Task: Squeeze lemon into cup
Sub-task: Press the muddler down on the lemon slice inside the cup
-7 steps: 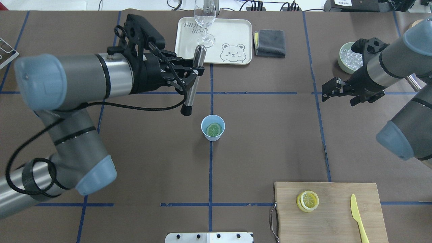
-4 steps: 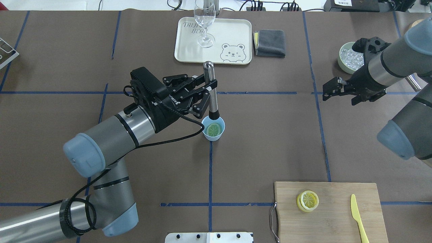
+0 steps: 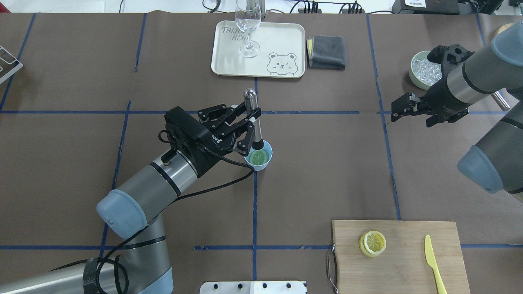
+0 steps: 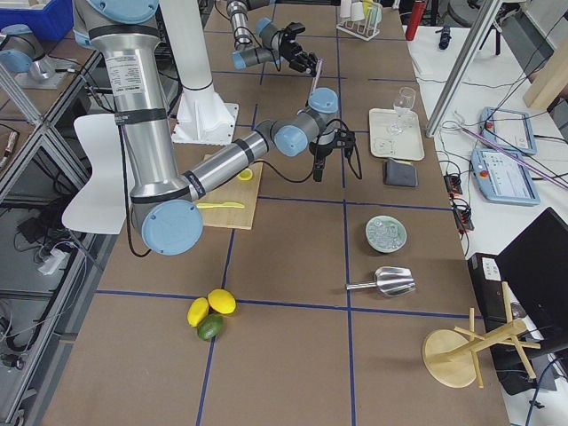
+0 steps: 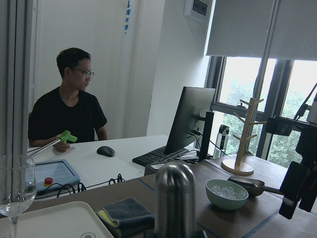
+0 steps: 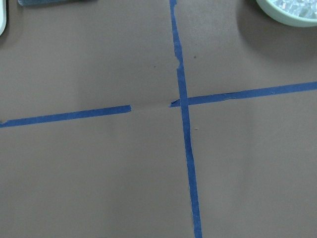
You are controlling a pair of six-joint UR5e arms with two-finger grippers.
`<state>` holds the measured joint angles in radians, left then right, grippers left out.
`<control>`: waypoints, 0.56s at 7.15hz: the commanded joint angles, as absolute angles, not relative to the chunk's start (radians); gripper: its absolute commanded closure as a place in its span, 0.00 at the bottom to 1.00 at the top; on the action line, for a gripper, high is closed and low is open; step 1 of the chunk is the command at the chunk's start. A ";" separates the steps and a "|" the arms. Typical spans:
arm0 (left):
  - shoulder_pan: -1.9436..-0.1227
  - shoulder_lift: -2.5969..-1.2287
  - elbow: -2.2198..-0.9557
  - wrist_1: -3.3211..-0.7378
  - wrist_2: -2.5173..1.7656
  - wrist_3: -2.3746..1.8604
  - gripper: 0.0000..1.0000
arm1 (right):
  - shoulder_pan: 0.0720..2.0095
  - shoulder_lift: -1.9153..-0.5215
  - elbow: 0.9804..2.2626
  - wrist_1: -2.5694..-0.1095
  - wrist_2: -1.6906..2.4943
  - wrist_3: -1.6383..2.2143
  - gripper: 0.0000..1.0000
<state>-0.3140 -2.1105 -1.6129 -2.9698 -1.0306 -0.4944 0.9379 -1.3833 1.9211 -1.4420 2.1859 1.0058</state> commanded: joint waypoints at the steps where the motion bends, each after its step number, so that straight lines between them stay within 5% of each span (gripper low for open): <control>1: -0.304 -2.123 -1.559 -2.971 -1.028 -0.492 1.00 | 0.937 -1.384 1.921 -1.442 2.186 1.006 0.00; 4: -0.278 -2.131 -1.491 -2.971 -1.028 -0.492 1.00 | 0.937 -1.384 1.919 -1.442 2.186 1.008 0.00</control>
